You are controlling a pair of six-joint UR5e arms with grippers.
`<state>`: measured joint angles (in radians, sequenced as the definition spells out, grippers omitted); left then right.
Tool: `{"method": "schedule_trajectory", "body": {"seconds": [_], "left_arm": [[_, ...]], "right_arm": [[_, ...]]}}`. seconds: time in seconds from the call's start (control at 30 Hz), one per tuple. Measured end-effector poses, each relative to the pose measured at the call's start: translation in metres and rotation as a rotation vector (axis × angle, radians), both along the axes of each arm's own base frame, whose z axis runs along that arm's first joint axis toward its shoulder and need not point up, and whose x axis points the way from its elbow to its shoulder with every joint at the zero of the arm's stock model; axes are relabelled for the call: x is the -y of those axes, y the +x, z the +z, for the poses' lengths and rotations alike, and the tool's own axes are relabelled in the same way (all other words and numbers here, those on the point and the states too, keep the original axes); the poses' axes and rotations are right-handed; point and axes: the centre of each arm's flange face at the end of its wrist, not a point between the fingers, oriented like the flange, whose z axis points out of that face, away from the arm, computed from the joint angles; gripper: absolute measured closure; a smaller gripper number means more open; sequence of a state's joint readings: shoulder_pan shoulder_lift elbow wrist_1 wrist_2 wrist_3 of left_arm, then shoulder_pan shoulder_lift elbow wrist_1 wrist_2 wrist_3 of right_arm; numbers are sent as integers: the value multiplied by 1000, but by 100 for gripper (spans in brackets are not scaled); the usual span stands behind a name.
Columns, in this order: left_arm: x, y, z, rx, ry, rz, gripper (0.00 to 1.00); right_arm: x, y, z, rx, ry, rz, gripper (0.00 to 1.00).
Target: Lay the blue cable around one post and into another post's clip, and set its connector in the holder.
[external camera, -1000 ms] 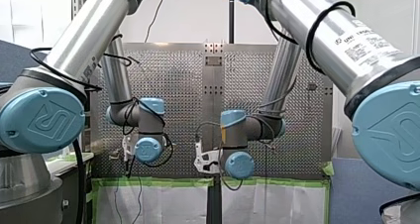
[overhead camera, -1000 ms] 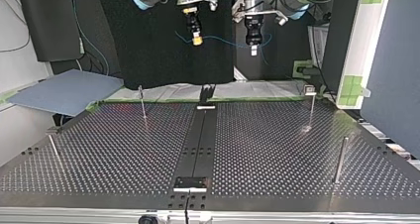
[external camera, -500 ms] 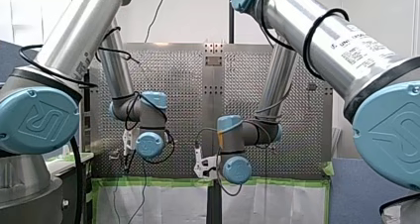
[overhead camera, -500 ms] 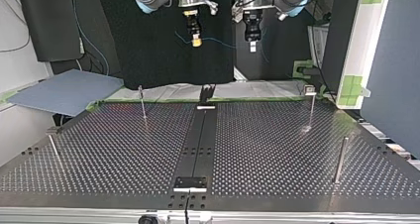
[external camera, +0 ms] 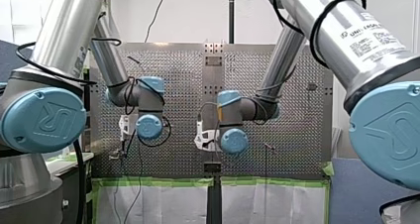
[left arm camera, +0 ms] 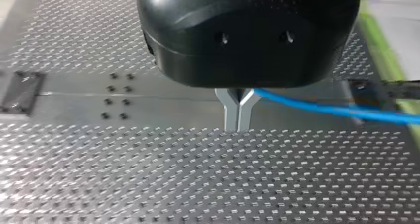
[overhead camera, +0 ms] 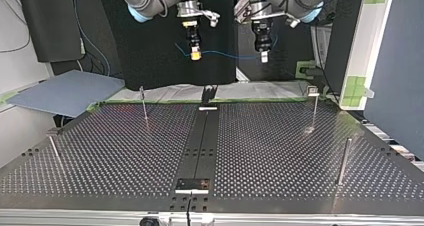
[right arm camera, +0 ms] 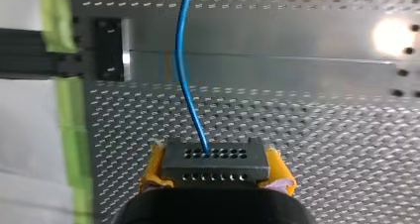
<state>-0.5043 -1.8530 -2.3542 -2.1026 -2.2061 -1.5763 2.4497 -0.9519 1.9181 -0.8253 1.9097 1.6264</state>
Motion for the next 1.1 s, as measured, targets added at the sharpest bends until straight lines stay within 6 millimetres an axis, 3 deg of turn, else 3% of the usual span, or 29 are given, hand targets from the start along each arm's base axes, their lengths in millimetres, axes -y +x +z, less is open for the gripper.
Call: {"method": "schedule_trajectory", "body": {"seconds": [0.33, 0.8, 1.1], "left_arm": [[-6, 17, 42, 45, -55, 55, 100], [-19, 37, 116, 148, -217, 156, 100], [-48, 51, 165, 213, -284, 241, 100]], "right_arm": [[18, 25, 76, 65, -47, 74, 100], [27, 55, 209, 181, -148, 204, 100], [26, 60, 298, 273, -248, 242, 100]]}}
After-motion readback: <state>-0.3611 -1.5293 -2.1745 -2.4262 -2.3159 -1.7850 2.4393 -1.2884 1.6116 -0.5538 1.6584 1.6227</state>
